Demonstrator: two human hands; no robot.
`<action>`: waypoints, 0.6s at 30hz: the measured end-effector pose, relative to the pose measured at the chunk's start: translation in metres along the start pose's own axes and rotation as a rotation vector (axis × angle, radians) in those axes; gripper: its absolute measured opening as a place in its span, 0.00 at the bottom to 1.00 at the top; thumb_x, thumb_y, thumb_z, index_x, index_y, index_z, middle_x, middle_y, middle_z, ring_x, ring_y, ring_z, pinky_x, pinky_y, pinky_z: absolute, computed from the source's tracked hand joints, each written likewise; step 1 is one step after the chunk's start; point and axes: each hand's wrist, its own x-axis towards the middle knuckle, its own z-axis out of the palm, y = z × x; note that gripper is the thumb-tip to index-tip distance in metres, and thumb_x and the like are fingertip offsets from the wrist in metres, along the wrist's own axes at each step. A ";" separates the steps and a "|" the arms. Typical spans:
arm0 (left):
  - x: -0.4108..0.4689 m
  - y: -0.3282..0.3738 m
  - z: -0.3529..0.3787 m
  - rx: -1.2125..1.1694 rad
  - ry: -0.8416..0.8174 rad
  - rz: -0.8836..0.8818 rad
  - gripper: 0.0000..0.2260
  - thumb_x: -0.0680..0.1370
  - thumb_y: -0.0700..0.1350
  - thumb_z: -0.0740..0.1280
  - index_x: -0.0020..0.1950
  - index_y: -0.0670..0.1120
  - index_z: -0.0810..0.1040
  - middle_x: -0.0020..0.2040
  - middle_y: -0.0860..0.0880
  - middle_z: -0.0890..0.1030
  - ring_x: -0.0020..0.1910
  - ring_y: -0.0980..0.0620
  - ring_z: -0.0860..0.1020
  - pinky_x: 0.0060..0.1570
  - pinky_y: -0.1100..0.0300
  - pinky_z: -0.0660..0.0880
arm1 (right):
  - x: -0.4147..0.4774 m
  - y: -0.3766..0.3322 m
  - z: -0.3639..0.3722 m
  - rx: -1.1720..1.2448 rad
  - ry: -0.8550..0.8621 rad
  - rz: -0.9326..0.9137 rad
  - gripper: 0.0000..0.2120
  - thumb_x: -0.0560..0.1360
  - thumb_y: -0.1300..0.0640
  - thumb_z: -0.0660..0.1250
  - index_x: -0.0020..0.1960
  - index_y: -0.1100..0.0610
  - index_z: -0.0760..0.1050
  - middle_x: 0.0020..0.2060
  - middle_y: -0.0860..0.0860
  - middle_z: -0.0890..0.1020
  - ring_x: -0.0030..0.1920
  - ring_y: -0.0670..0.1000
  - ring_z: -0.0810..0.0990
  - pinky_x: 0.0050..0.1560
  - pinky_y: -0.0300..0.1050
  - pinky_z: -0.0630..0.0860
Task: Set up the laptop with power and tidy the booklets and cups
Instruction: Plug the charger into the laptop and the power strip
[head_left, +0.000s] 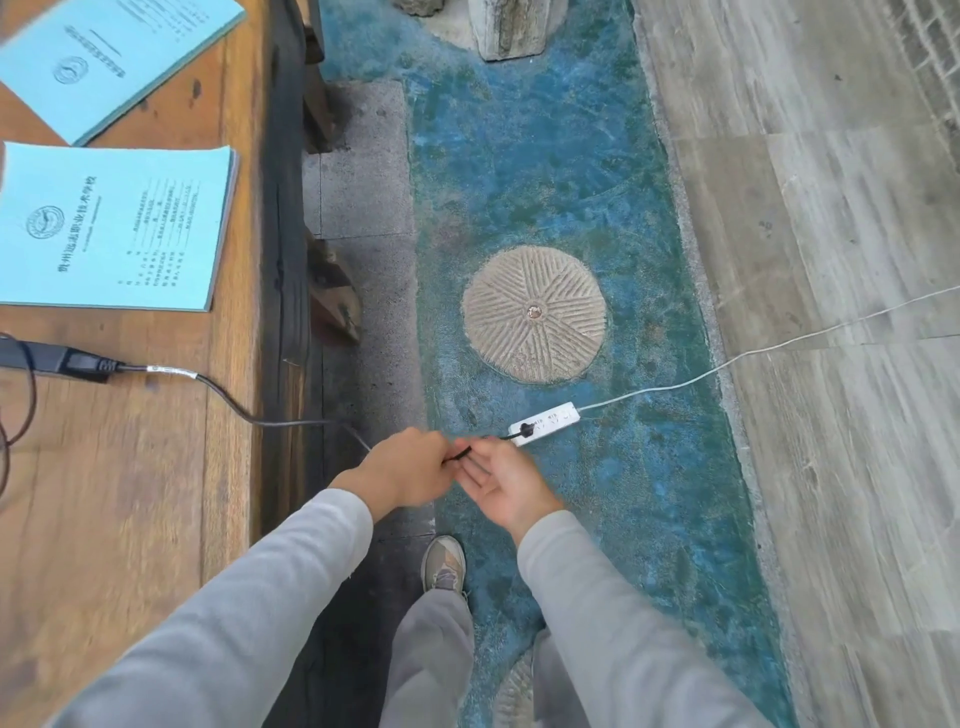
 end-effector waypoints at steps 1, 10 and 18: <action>0.002 -0.005 0.001 0.050 -0.011 -0.022 0.14 0.82 0.50 0.59 0.62 0.47 0.79 0.55 0.40 0.82 0.56 0.37 0.80 0.52 0.51 0.75 | 0.000 0.003 0.003 0.009 0.003 0.002 0.10 0.81 0.69 0.59 0.56 0.56 0.71 0.44 0.57 0.83 0.52 0.54 0.83 0.47 0.45 0.80; 0.024 -0.044 0.001 0.484 -0.062 -0.101 0.12 0.81 0.43 0.61 0.63 0.45 0.77 0.61 0.43 0.81 0.60 0.42 0.80 0.57 0.51 0.72 | 0.016 0.030 0.011 -0.201 0.012 0.002 0.20 0.82 0.65 0.61 0.74 0.60 0.68 0.53 0.56 0.82 0.53 0.54 0.82 0.54 0.47 0.79; 0.040 -0.069 0.013 0.559 -0.022 -0.112 0.13 0.80 0.41 0.62 0.63 0.47 0.77 0.60 0.45 0.82 0.59 0.44 0.80 0.61 0.51 0.71 | 0.019 0.020 0.007 -0.351 0.097 -0.036 0.18 0.85 0.58 0.58 0.74 0.59 0.67 0.59 0.57 0.81 0.54 0.54 0.81 0.48 0.43 0.79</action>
